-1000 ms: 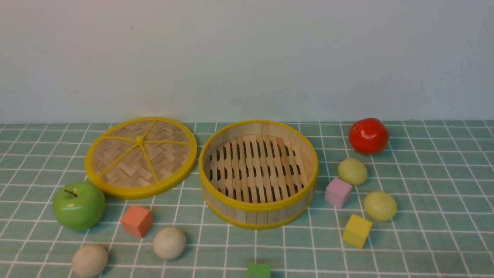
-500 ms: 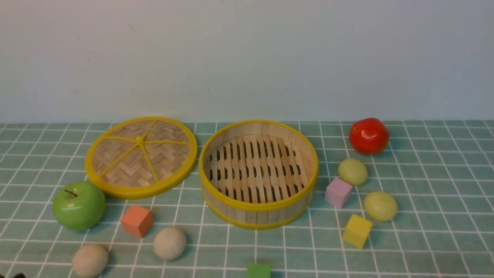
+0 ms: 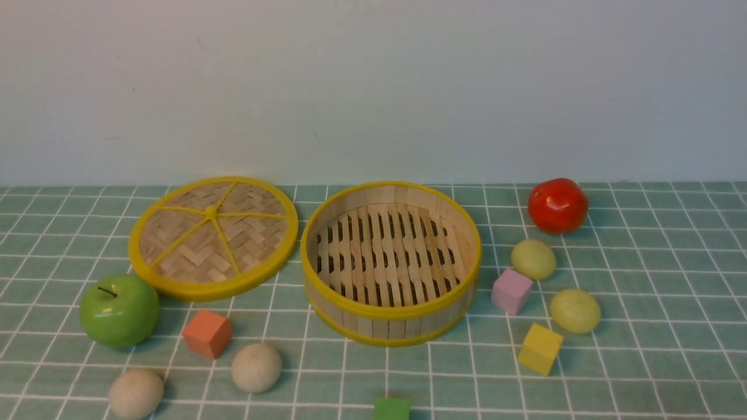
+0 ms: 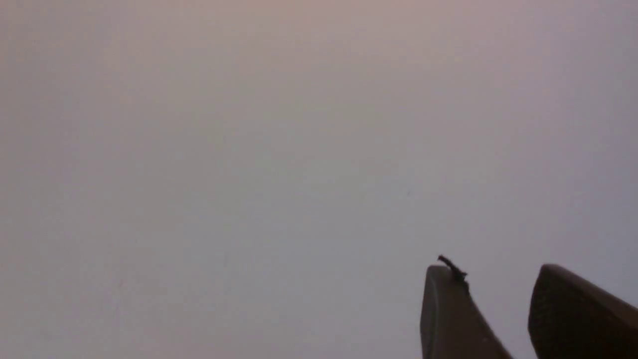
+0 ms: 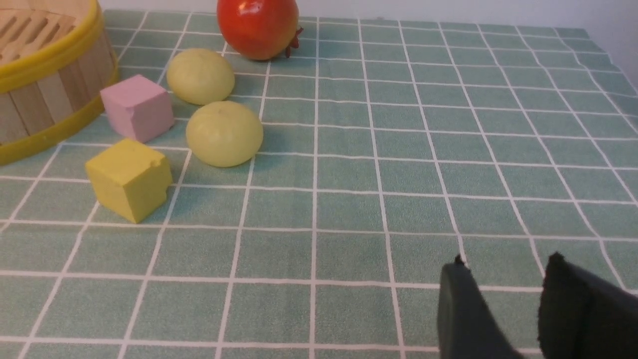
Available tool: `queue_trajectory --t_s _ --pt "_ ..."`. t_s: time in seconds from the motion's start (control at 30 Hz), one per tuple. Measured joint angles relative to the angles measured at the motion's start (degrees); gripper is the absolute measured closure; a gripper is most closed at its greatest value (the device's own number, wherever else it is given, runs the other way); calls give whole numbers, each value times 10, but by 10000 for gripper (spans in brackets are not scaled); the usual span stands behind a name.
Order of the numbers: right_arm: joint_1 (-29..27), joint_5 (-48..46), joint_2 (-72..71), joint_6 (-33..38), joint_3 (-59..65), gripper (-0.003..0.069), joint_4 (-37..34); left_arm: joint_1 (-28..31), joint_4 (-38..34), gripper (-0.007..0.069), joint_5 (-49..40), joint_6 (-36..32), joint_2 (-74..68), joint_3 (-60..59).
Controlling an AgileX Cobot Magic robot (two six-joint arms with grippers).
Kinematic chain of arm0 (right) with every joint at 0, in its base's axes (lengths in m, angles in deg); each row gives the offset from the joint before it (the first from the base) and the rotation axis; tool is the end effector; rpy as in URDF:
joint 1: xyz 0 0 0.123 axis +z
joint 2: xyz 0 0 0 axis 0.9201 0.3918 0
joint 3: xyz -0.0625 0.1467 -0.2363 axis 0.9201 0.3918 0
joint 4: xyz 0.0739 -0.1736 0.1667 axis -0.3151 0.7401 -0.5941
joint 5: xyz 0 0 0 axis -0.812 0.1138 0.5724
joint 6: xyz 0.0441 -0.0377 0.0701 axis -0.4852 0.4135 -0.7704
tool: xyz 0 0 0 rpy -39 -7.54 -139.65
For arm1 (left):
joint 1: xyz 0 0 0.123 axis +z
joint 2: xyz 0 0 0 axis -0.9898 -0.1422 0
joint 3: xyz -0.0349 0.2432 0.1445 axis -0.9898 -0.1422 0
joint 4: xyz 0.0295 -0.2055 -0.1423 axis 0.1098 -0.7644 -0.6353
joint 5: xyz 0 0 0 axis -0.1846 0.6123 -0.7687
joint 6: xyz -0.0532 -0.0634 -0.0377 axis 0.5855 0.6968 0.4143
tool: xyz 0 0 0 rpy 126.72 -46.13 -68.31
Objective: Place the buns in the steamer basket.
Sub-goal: Use the left arm to grab a steamed stuffed bun
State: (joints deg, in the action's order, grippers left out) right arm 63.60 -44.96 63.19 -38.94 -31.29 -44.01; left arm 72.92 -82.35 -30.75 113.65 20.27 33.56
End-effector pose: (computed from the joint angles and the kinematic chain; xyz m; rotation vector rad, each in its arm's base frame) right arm 0.0524 -0.0039 0.1741 0.0551 1.8644 -0.0522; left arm 0.0376 -0.0066 0.2977 -0.1675 1.1105 -0.5617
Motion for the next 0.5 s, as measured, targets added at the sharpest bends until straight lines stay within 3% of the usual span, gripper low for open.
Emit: queue_trajectory --t_s 0.13,0.4,0.5 --pt "0 0 0 0 0 420 0 0 -2 386 -52 2 -95 136" --pt "0 0 0 0 0 420 0 0 -11 386 -424 3 -274 320" --pt "0 0 0 0 0 420 0 0 -3 386 -477 2 -315 329"
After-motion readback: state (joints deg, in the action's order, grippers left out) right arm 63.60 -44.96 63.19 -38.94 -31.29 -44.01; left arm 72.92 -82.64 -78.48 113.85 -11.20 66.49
